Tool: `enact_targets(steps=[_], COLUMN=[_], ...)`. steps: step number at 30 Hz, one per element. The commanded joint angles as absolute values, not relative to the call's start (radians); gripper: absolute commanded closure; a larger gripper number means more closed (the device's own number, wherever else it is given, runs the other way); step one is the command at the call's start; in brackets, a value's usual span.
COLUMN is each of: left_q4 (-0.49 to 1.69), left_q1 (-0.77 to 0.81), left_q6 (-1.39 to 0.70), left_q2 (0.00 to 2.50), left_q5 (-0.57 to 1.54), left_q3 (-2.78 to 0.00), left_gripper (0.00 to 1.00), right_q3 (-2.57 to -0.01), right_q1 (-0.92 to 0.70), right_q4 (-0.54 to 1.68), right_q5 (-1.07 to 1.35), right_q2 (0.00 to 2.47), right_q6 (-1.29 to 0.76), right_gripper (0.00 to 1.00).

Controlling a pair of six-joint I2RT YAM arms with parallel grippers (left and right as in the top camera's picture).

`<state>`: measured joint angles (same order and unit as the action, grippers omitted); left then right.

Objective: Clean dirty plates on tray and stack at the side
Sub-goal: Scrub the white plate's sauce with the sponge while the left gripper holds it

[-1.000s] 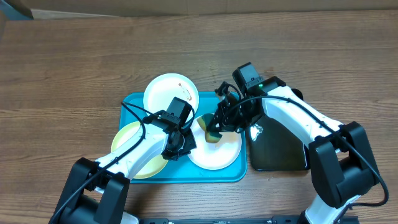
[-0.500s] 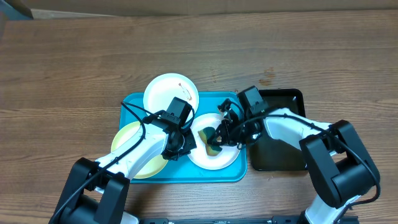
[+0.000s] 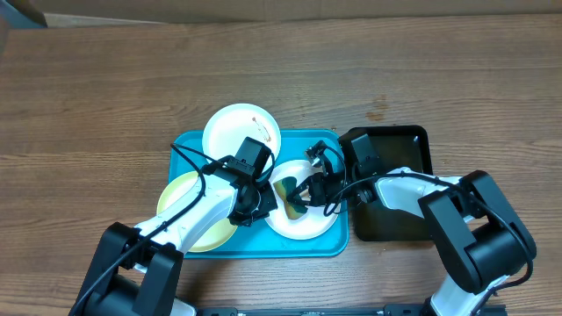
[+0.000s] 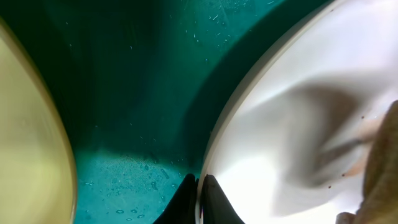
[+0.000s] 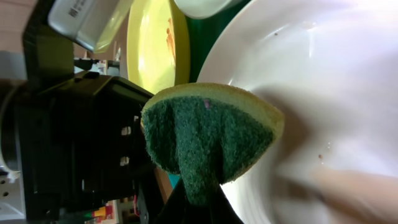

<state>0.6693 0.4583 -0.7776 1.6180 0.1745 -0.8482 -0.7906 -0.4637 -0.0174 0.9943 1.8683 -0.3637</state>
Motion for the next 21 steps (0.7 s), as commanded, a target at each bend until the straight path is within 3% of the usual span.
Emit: enact_targets(steps=[1,11,21], left_q4=[0.672,0.673,0.681], left_q1=[0.458,0.459,0.458], left_q6=[-0.755,-0.755,-0.754], left_q2=[1.627,1.627,1.627], left_q5=[0.158,0.158,0.157], left_q3=[-0.840,-0.840,-0.840], left_gripper=[0.94,0.94,0.94], right_q3=[-0.785,-0.785,-0.786], right_q1=[-0.496,-0.503,-0.463], right_q4=[-0.026,-0.043,-0.039], right_q5=[0.924,0.792,0.818], right_q2=[1.863,1.863,1.863], right_q6=[-0.369,-0.375,-0.355], right_gripper=[0.96,0.96,0.96])
